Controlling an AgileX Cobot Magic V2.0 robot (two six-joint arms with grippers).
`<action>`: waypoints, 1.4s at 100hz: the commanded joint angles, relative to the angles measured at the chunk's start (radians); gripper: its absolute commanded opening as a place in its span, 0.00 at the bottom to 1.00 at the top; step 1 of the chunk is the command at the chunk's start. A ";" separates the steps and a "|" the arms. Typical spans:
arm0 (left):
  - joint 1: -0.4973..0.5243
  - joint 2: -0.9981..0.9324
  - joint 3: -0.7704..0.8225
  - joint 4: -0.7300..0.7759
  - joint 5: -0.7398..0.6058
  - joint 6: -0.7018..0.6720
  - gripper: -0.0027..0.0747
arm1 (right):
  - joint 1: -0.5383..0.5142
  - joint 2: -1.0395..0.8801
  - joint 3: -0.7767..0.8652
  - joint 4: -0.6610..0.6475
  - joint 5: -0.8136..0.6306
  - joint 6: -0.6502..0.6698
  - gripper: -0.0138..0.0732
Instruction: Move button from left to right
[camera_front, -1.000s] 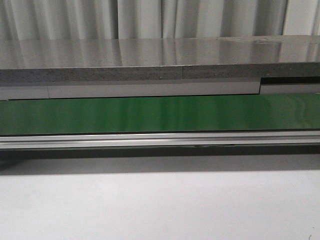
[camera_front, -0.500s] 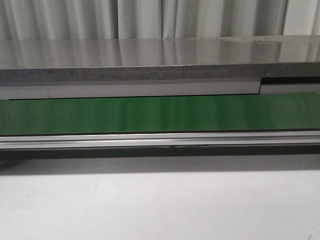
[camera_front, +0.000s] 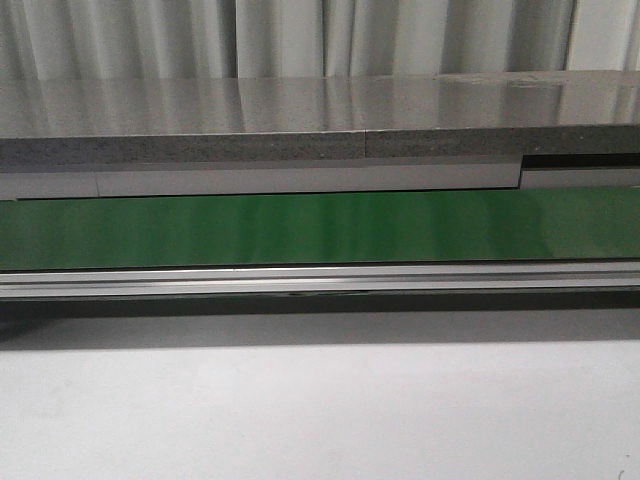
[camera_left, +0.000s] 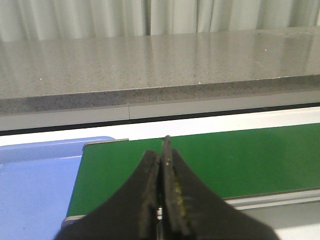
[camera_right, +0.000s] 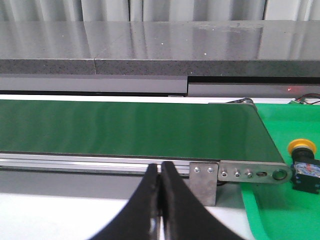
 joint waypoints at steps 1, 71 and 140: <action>-0.010 0.005 -0.029 -0.010 -0.078 -0.002 0.01 | -0.001 -0.020 -0.014 0.005 -0.090 0.001 0.08; -0.010 0.004 -0.022 0.052 -0.087 -0.035 0.01 | -0.001 -0.020 -0.014 0.005 -0.090 0.001 0.08; 0.108 -0.312 0.206 0.370 -0.108 -0.423 0.01 | -0.001 -0.020 -0.014 0.005 -0.090 0.001 0.08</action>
